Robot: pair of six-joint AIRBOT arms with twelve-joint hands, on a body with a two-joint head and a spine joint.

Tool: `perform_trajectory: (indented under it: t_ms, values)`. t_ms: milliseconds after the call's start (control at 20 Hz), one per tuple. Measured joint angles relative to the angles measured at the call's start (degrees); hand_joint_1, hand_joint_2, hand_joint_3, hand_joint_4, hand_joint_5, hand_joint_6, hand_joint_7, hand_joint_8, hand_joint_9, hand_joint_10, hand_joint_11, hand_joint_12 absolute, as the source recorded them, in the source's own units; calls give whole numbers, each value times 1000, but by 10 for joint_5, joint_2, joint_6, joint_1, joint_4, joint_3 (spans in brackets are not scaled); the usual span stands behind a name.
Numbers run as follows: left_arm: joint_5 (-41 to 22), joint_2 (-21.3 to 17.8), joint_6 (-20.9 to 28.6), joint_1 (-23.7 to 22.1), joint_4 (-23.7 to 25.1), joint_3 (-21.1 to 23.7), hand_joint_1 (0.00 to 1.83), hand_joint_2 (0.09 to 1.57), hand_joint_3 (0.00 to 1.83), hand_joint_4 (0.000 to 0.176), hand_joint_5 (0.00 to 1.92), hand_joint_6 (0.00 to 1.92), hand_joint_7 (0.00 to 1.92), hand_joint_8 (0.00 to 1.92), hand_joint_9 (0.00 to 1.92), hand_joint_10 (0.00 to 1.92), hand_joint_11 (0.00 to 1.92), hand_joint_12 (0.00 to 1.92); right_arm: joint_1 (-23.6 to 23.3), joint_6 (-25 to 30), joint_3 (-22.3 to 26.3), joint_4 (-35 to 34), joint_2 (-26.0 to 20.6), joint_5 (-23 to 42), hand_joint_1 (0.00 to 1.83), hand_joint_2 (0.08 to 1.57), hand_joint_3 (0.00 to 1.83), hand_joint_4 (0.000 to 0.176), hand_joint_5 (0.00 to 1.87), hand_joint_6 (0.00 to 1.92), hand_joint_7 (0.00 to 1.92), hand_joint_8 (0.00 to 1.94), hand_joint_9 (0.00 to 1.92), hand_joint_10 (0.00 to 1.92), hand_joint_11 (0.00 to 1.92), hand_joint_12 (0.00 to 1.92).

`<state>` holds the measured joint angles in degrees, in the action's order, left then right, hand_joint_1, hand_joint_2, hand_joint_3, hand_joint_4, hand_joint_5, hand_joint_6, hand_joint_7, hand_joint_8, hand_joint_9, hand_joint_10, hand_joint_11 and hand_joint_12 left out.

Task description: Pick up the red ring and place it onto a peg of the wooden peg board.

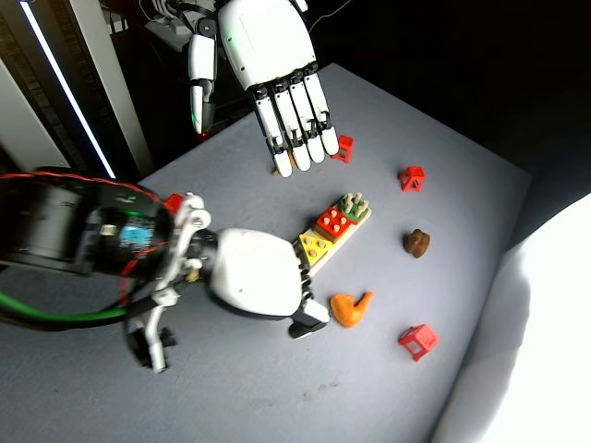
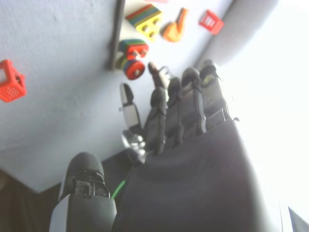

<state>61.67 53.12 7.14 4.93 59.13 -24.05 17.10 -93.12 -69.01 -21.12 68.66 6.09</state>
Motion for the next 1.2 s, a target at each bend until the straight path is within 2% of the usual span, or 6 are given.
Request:
perform_trajectory:
  t_ms: [50,300,600,650,800,1200]
  values:
    - [0,0,0,0,0,4,0,1165,0,0,110,0,56,0,17,0,0,2,0,0,25,-5,-27,0,987,836,0,0,810,18,939,2,604,50,9,1002]
    - [-1,2,-2,-7,0,5,0,1172,3,0,133,11,92,6,60,6,14,6,22,0,143,-11,-153,17,895,860,0,0,763,3,905,0,589,33,0,700]
    - [-2,3,-2,-7,-10,2,0,1177,5,0,142,9,93,4,53,3,11,8,70,-1,236,-30,-271,43,505,1224,11,0,847,43,942,43,756,86,0,1266]
    - [1,3,-3,-13,-15,-2,0,1182,6,0,123,0,56,0,17,0,0,0,71,-1,248,-30,-284,48,659,1175,22,0,674,731,700,837,500,1203,341,1602]
    - [1,3,-15,-18,-16,-8,0,1181,5,0,137,6,75,9,31,8,0,0,71,0,276,-60,-321,66,523,1292,11,0,461,1691,565,1855,597,1876,618,1908]
    - [6,3,-15,-26,-26,-17,0,1185,1,0,185,2,141,2,103,2,0,178,67,-1,295,-77,-353,86,582,1450,1,0,1235,1921,1390,1941,1480,1921,1607,1921]
